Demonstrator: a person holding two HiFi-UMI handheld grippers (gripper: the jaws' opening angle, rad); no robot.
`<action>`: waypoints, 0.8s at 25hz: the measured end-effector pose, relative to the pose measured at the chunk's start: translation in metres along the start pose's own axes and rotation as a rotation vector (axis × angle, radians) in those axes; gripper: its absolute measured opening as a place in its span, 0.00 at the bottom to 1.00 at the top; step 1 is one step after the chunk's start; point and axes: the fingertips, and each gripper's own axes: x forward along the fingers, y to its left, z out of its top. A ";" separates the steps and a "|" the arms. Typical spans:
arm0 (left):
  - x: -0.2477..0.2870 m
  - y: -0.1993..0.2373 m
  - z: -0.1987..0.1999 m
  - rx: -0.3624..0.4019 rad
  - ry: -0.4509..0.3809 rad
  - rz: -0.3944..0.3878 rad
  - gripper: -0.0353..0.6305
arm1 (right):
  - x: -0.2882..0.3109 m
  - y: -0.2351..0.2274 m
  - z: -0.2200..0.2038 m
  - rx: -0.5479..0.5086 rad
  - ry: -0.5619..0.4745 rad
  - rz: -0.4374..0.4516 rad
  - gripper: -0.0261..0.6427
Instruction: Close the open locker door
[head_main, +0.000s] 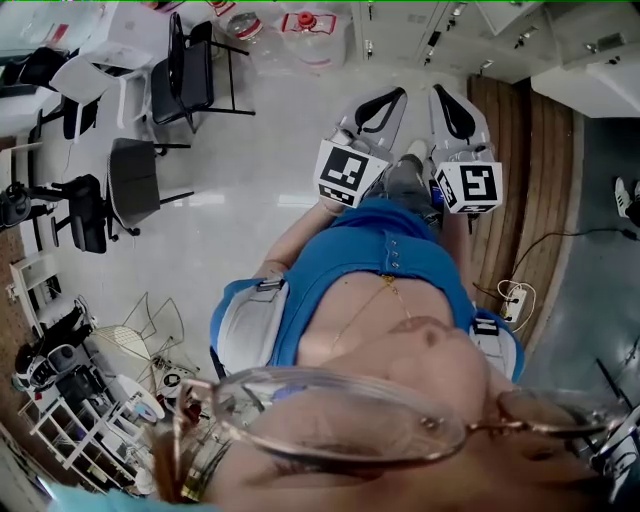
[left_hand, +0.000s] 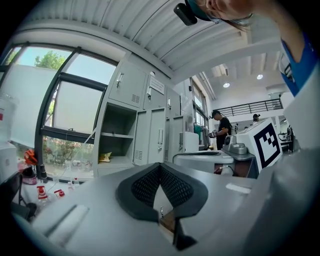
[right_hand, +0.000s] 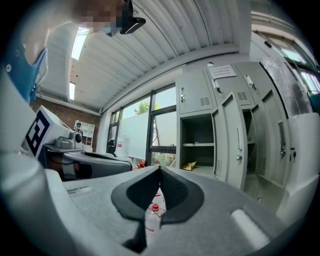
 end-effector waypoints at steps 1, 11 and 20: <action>0.003 0.003 -0.001 -0.008 0.004 0.002 0.05 | 0.003 -0.001 0.001 0.000 -0.001 0.003 0.04; 0.050 0.027 0.002 -0.019 0.007 -0.007 0.05 | 0.037 -0.038 0.002 0.005 -0.006 -0.006 0.04; 0.125 0.038 0.015 -0.011 -0.008 -0.021 0.05 | 0.067 -0.107 0.011 0.013 -0.019 -0.014 0.04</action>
